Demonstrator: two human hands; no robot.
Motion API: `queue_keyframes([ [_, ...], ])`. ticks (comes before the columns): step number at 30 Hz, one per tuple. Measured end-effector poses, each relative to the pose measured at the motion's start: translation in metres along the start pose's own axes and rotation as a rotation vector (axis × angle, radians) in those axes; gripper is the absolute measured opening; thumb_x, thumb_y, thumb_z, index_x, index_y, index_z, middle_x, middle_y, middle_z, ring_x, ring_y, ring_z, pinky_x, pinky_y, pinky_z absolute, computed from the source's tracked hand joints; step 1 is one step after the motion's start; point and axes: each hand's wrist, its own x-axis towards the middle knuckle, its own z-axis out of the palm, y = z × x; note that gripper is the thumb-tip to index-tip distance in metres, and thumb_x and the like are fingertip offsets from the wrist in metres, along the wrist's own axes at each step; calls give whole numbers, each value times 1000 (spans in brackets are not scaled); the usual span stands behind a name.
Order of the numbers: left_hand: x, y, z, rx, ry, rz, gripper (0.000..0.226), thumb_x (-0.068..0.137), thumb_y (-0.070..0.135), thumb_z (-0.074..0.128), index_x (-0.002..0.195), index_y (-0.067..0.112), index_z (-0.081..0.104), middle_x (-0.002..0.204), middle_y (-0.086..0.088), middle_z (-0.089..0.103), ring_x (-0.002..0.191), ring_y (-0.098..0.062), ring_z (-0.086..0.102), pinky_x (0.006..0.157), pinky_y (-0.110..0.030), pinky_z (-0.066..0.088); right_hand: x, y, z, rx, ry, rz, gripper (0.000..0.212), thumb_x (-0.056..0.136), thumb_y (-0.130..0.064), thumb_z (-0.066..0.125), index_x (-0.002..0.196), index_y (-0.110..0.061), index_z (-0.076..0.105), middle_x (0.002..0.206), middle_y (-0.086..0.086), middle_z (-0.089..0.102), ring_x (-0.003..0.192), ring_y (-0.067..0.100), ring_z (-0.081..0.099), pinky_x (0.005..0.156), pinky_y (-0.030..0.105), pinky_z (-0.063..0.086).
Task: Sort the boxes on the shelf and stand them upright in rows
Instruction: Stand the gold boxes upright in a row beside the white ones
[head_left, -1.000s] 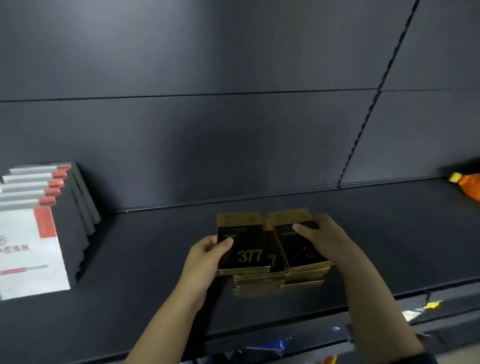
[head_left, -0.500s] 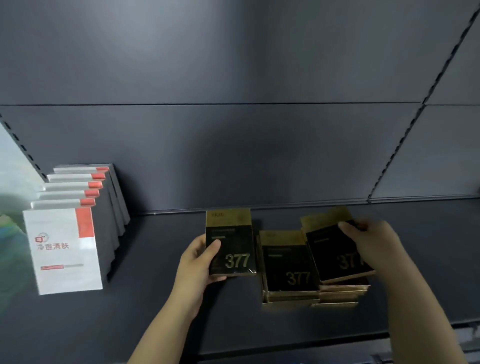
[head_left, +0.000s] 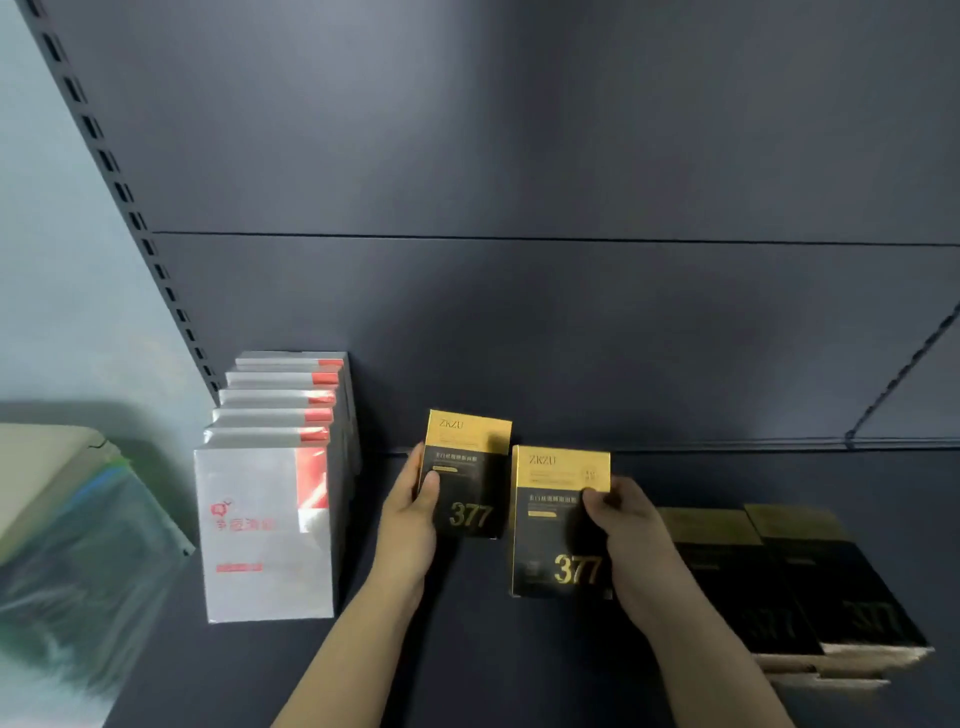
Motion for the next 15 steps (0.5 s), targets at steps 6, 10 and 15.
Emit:
queue_keyframes([
  [6,51,-12,-9,-34,80,29,39,103,19,44,141,26,49,128,8,64,121,-3,56,91,-14,45,20,30,28,-47,65,53,8,100,-14,51,102,-17,58,106,9,67,99,27,63,94,49,50],
  [10,70,-13,-2,-14,172,42,39,104,12,41,130,38,54,117,21,64,114,6,56,84,-8,40,31,34,26,-91,75,21,7,99,-12,51,100,-14,58,101,9,66,94,25,62,86,42,49],
  [15,73,-25,5,162,300,44,31,102,21,46,131,19,57,117,7,66,113,-5,59,82,-10,40,43,40,28,-49,58,27,9,99,-13,51,103,-16,58,105,9,68,98,25,63,91,45,50],
])
